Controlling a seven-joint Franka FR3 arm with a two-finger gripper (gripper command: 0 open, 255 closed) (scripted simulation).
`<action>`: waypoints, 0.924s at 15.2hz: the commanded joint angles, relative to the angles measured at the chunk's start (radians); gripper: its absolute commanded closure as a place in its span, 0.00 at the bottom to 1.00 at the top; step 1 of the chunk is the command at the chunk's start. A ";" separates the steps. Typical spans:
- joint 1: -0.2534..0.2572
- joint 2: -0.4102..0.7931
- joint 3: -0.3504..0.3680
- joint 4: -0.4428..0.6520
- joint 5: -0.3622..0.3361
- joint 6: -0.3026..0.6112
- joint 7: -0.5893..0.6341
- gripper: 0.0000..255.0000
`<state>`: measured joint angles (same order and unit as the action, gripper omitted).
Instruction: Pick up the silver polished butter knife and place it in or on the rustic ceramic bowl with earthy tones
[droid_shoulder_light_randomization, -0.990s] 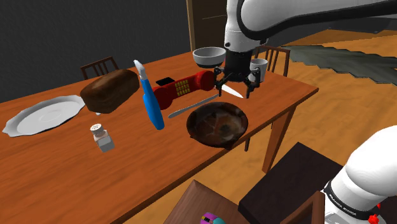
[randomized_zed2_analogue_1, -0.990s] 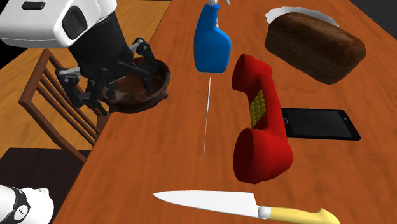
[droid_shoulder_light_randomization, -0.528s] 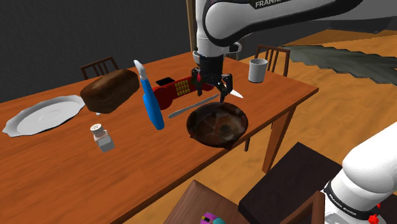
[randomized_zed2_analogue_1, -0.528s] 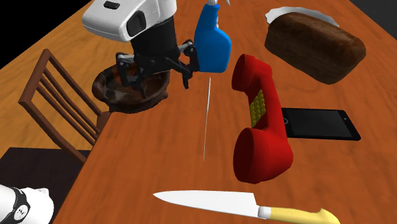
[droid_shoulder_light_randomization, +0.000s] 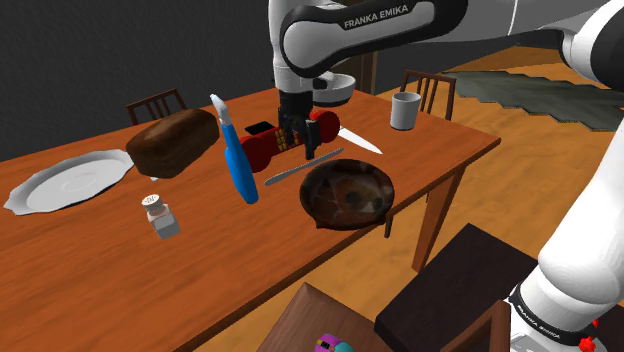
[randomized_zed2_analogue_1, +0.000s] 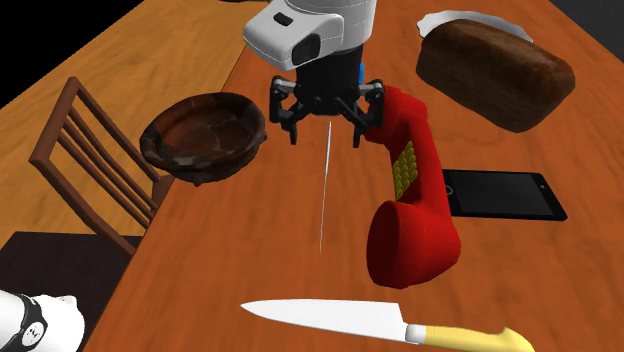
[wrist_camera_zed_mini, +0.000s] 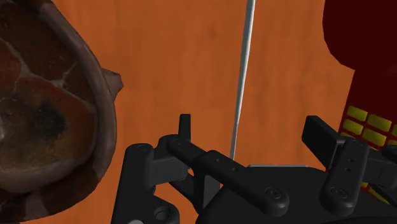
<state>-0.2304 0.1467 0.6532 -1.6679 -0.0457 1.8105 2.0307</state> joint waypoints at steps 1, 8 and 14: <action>0.007 0.021 -0.002 -0.002 -0.012 0.019 0.030 0.00; 0.008 0.030 -0.004 -0.067 -0.020 0.092 0.036 0.00; 0.008 0.030 -0.004 -0.067 -0.020 0.092 0.036 0.00</action>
<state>-0.2224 0.1772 0.6495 -1.7344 -0.0655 1.9020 2.0662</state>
